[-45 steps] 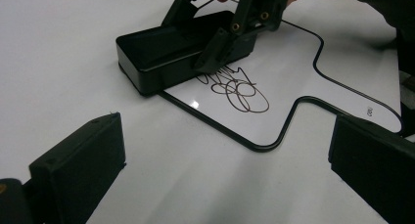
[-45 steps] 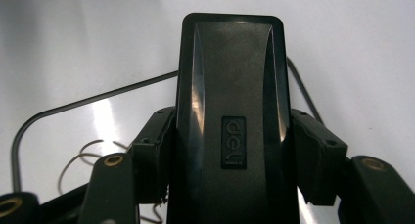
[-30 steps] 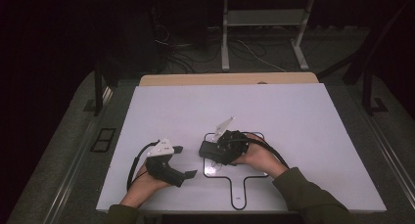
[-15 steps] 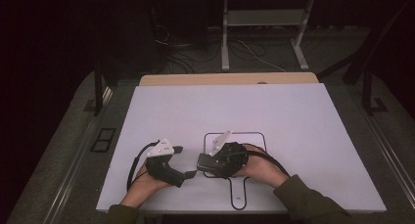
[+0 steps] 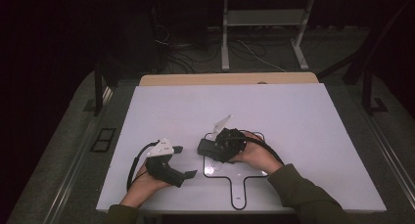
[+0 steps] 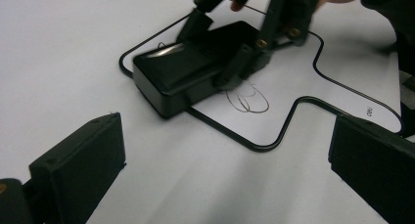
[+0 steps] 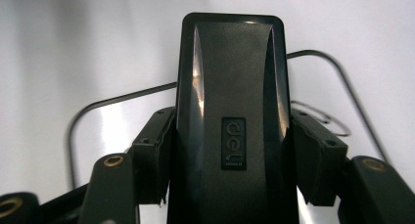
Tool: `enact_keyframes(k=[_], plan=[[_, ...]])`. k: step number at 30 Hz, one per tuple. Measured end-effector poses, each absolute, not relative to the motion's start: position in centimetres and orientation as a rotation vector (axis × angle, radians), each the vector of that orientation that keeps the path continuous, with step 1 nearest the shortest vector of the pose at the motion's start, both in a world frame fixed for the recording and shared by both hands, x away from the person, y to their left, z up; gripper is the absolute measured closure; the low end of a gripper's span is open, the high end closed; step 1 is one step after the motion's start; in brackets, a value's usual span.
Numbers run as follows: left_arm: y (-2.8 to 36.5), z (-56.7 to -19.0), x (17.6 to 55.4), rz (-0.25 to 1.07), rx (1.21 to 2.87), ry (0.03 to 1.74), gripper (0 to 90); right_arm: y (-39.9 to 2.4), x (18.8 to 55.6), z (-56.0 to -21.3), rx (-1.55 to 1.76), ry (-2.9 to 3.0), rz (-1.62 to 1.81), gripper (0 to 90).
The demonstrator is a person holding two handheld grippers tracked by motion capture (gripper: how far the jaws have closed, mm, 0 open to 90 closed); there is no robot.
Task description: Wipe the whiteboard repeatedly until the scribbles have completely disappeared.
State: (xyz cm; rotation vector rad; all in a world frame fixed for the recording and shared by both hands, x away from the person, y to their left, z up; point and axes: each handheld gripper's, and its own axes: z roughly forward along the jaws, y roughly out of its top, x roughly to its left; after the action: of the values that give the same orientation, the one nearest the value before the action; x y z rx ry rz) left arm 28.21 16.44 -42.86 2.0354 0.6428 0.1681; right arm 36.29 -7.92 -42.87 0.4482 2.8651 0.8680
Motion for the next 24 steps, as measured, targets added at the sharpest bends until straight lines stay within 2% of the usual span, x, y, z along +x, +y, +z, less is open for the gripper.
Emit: enact_keyframes(k=[15, 24], plan=[[16.4, -42.9, 28.2, 0.164, 2.039, 0.639, 0.0, -8.3, 40.4, -42.9, 0.571, 2.827, 0.854, 38.8], [16.4, -42.9, 28.2, 0.164, 2.036, 0.638, 0.0, -8.2, 41.3, -42.9, 0.603, 2.817, 0.851, 38.7]])
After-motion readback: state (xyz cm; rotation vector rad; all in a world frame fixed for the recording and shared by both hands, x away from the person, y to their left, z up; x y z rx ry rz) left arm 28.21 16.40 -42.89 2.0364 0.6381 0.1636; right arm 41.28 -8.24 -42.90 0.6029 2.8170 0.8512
